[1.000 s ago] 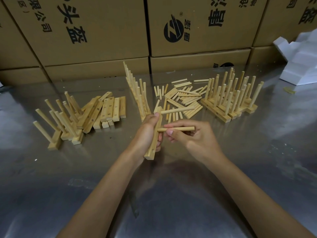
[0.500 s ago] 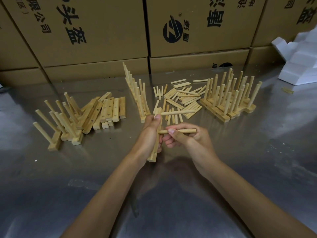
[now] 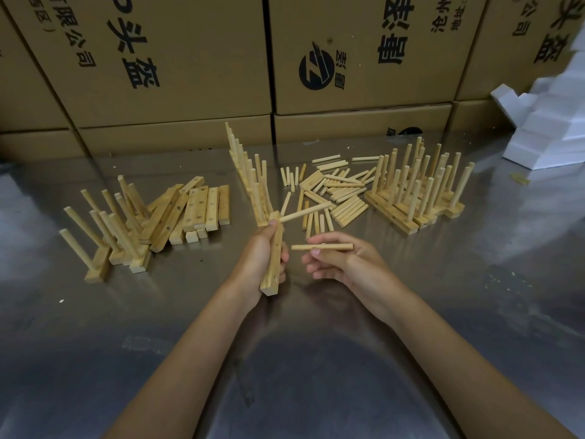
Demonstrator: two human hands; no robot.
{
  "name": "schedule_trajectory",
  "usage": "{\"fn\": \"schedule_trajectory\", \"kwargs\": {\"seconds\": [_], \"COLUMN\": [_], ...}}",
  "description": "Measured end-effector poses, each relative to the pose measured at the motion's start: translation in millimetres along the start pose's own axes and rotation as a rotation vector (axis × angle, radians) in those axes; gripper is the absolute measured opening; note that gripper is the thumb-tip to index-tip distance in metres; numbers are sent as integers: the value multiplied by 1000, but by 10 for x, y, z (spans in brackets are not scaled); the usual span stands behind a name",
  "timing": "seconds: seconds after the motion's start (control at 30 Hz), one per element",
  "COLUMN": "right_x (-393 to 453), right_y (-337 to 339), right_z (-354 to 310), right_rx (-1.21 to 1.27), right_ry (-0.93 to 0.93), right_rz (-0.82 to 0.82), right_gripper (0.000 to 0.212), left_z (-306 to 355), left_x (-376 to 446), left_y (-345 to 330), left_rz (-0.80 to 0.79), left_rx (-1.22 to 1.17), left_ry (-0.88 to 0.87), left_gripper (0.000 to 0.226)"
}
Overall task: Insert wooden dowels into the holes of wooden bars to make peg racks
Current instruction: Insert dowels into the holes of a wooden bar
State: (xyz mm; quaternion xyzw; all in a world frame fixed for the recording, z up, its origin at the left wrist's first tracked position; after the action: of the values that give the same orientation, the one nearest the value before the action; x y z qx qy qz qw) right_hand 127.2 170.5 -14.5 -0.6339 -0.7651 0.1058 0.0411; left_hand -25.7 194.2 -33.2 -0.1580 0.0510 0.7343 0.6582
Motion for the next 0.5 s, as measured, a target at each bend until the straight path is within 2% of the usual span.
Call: {"fn": "schedule_trajectory", "kwargs": {"seconds": [0.2,0.33,0.5], "right_x": [-2,-31,-129], "right_y": [-49,-79,-214], "right_z": [-59,-130,-210], "right_rx": [-24,-269,-591], "right_ry": [90,186,444], "right_rz": [-19,33,-15], "right_gripper": [14,15,20], "left_z": [-20,0,4], "left_x": [-27,-40,-48], "left_y": [-43,-75,-82], "left_rz": [-42,-84,-89], "left_rx": [79,126,129], "left_ry": [16,-15,-34], "left_gripper": [38,36,33]}}
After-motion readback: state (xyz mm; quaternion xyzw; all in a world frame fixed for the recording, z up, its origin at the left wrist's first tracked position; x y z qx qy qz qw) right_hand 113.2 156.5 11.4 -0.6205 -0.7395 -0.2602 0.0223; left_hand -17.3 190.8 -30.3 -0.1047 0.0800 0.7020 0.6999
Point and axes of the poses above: each hand's wrist, its own x-axis towards the middle knuckle, its own y-axis out of the back of the hand, z = x × y, the point moved 8 cm from there along x, towards the middle knuckle, and after that the axes turned 3 degrees about z, right-handed, at the moved point
